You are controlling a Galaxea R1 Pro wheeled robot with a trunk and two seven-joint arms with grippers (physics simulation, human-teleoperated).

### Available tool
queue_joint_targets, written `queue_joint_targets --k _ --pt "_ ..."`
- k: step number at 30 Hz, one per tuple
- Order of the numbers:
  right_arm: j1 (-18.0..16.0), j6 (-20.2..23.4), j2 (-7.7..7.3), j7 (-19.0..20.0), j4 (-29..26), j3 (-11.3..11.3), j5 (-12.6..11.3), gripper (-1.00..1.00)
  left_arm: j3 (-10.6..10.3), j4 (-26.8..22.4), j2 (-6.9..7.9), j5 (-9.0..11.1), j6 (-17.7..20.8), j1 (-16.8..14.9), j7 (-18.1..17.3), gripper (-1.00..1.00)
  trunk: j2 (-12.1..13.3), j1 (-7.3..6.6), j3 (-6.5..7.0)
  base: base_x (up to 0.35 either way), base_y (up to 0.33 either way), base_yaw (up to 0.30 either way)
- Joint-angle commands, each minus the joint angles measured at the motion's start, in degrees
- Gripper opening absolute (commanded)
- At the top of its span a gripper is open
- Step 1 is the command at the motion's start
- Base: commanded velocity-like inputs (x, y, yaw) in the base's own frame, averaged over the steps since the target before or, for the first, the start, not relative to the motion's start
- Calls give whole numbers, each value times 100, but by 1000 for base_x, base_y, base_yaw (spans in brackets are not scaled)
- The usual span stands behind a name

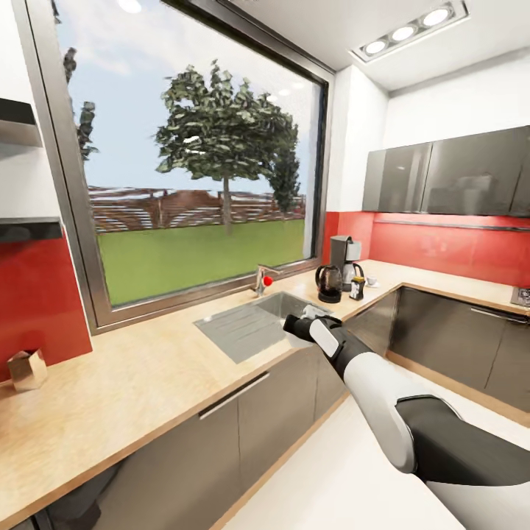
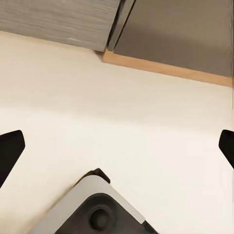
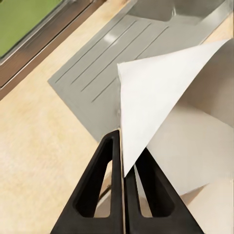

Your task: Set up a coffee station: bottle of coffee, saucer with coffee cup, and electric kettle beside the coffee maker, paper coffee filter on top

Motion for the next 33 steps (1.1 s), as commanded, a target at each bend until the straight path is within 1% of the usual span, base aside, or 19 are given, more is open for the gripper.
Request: queue_joint_targets --k 1,33 --pt "1 21 1 -46 -10 23 -65 -100 -48 -8 3 61 -12 6 -14 100 -2 2 5 0 0 -255" --pt "1 78 1 -76 32 28 -71 -100 -53 -8 2 61 -2 4 -14 100 -2 2 207 0 0 -250"
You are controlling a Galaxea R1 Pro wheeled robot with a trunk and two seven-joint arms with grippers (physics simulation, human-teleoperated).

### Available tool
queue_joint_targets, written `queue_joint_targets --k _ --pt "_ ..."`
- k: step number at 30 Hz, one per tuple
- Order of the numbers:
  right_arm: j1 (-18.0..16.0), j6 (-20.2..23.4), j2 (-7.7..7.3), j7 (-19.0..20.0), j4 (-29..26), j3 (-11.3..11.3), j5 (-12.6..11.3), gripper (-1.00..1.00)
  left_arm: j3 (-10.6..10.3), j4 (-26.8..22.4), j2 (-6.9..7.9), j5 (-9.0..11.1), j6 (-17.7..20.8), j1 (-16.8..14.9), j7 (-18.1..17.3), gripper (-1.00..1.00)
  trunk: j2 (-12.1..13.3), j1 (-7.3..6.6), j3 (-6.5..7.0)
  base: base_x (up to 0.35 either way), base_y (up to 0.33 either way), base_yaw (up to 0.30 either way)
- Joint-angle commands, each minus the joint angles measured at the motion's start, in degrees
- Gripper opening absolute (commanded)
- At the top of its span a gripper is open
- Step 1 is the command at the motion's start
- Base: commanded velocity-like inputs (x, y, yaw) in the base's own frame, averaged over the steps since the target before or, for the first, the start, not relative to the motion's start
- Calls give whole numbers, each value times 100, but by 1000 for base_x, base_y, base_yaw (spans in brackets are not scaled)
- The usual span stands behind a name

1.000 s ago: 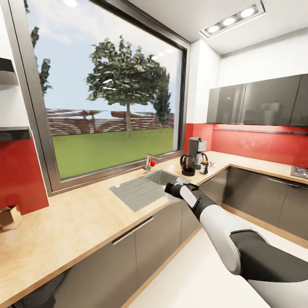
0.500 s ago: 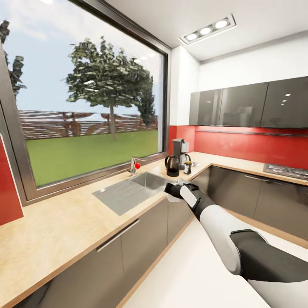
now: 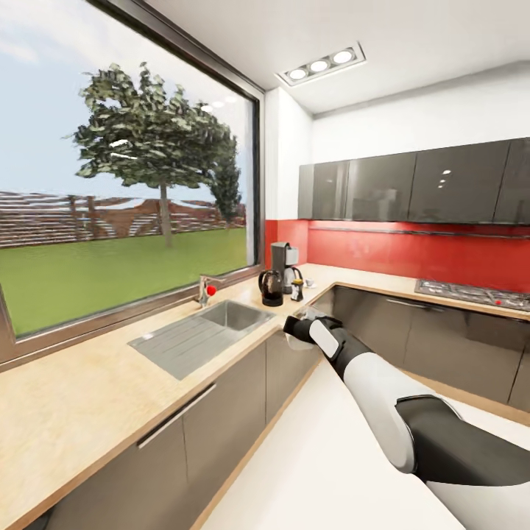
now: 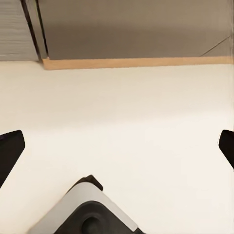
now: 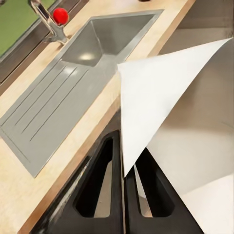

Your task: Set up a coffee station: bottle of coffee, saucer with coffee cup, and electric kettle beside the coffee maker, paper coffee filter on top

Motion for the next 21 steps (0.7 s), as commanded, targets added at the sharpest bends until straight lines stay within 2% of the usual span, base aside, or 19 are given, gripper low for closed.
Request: queue_joint_targets --k 1,5,8,11,14,17,21 --pt "1 22 1 -50 -3 23 -67 -100 -47 -8 3 61 -11 4 -14 100 -2 2 6 0 0 -245" --pt "1 24 -7 -54 31 20 -97 -100 -48 -8 3 61 -9 8 -14 100 -2 2 30 0 0 -227" --pt "1 -22 -151 -54 109 19 -93 -100 -50 -8 3 56 -8 6 -14 100 -2 2 46 0 0 -189" --pt "1 -61 -215 -53 312 19 -77 -100 -51 -8 3 46 -8 6 -14 100 -2 2 60 0 0 -171" --pt "1 -71 -316 -78 541 25 -71 -100 -46 -8 1 -46 -8 8 -14 100 -2 2 74 0 0 -160" --pt "1 -45 -495 -93 695 27 -69 -100 -39 -8 -3 -179 -8 8 -14 100 -2 2 88 0 0 -156" --pt "2 -94 -773 -70 1228 28 -60 -100 -35 -8 -9 -280 -15 8 -14 100 -2 2 105 0 0 -130"
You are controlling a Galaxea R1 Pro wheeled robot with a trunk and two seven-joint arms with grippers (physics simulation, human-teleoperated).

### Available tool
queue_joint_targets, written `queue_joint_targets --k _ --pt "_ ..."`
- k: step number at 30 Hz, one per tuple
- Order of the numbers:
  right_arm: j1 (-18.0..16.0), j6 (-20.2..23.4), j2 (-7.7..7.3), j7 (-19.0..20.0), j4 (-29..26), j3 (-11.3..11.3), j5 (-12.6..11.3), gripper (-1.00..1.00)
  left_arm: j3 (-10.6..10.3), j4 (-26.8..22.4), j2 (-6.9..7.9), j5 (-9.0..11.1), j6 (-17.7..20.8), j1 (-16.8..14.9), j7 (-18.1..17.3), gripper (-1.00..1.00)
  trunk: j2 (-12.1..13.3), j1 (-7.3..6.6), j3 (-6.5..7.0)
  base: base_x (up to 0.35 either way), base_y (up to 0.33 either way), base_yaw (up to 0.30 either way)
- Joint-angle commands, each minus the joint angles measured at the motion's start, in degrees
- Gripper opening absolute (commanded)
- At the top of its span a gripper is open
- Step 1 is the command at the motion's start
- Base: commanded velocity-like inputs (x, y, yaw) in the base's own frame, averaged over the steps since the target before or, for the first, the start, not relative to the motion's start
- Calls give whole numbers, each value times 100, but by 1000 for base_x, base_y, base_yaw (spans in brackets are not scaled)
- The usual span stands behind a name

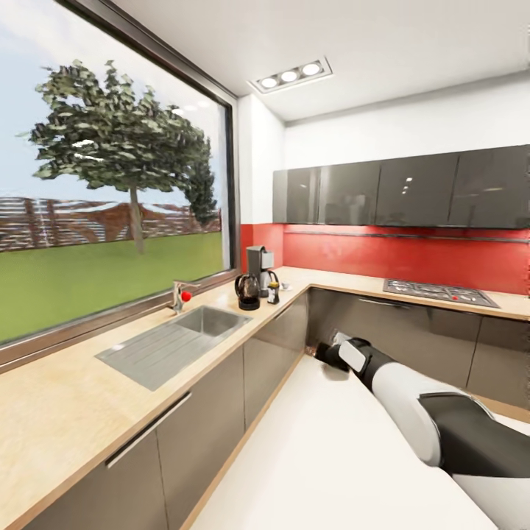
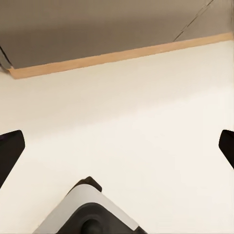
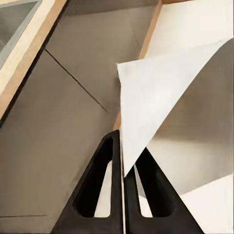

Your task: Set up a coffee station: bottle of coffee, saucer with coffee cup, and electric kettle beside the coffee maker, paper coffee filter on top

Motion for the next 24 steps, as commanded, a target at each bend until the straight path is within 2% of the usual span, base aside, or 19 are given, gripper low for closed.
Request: queue_joint_targets --k 1,3,6,13,18,24 --pt "3 -14 -70 -34 136 21 -56 -100 -50 -6 -16 47 -12 4 -15 100 -3 2 2 0 0 -71" --pt "7 -140 -150 -26 320 21 -23 -100 -59 -6 -66 20 -17 4 -15 100 -3 2 5 0 0 -41" --pt "71 -392 -226 -22 485 21 161 -100 -65 -6 -130 -49 -21 4 -15 100 -3 2 6 0 0 -16" --pt "496 -800 -209 -64 544 21 607 -100 -65 -6 -151 -88 -22 4 -15 100 -3 2 7 0 0 -2" --pt "899 -1017 -153 -89 548 21 972 -100 -64 -6 -158 -91 -22 3 -13 100 -3 2 7 0 0 0" --pt "1654 -1554 -142 -93 548 21 1546 -100 -57 -6 -166 -91 -22 4 -15 100 -3 2 7 0 0 0"
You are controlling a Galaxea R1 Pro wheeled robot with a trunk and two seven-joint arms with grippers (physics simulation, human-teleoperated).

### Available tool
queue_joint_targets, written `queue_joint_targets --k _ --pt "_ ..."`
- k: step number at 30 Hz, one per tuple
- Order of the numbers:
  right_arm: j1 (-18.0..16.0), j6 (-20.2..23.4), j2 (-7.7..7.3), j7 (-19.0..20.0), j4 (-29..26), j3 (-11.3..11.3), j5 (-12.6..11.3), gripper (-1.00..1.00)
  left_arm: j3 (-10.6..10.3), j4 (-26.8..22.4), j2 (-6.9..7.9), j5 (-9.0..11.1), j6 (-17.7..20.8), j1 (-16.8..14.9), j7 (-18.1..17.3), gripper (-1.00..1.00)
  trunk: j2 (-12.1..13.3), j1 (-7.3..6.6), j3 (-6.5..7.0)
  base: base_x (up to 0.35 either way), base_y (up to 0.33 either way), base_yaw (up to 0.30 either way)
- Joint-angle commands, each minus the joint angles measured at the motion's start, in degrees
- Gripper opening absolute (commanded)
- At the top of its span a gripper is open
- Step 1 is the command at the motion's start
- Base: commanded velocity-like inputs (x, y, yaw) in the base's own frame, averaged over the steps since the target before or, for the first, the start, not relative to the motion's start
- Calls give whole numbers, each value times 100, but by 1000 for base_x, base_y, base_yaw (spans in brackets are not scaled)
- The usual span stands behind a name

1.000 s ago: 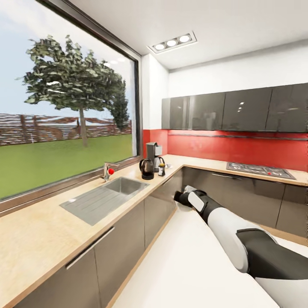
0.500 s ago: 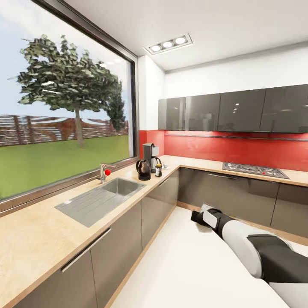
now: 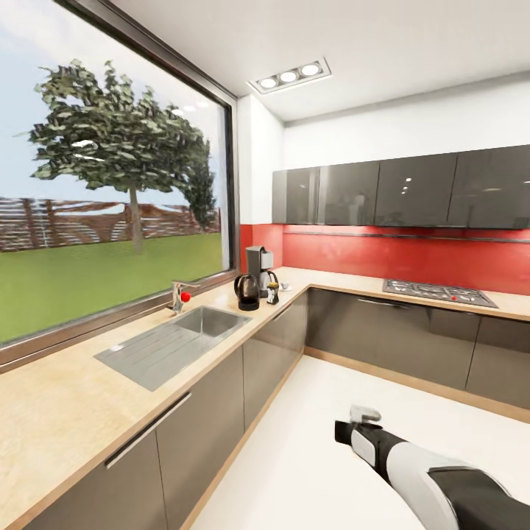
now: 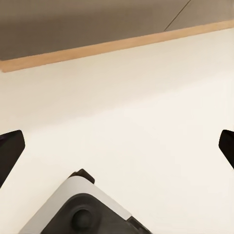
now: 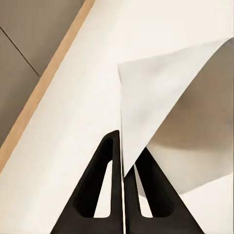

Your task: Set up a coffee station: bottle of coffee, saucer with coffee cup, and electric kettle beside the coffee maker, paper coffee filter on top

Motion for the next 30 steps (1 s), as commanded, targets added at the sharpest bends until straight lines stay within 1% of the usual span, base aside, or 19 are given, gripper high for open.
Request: queue_joint_targets --k 1,2,3,4,9,10,14,17,23,26,30 --pt "162 -127 -1 -17 7 27 89 -100 -47 -6 -1 61 -13 5 -15 100 -4 2 0 0 0 0" --pt "241 -189 -4 -17 7 27 158 -100 -47 -6 -3 61 -12 5 -15 100 -4 2 0 0 0 0" --pt "532 -406 -28 -17 7 27 406 -100 -44 -6 -12 61 -12 5 -15 100 -4 2 0 0 0 0" --pt "719 -518 -47 -17 7 27 533 -100 -41 -6 -16 61 -11 5 -15 100 -4 2 0 0 0 0" --pt "1088 -672 -76 -17 7 27 703 -100 -39 -6 -18 61 -11 5 -14 100 -4 2 0 0 0 0" --pt "1253 -712 -99 -17 7 29 788 -100 -38 -6 -19 62 -11 5 -15 100 -4 2 0 0 0 0" --pt "1556 -734 -163 6 7 28 929 -100 -41 -6 -19 61 -11 5 -15 100 -4 2 0 0 0 0" --pt "1831 -752 -238 45 7 28 986 -100 -45 -6 -19 61 -11 5 -15 100 -4 2 0 0 0 0" --pt "2286 -733 -366 84 15 27 997 -100 -72 -6 -19 46 -11 4 -23 100 -4 2 0 0 0 0" --pt "2379 -686 -399 168 15 27 999 -100 -88 -6 -19 45 -11 5 -21 100 -4 2 0 0 0 0" --pt "2417 -634 -463 404 16 27 1005 -100 -97 -6 -26 44 -11 4 -16 100 -4 2 0 0 0 0"
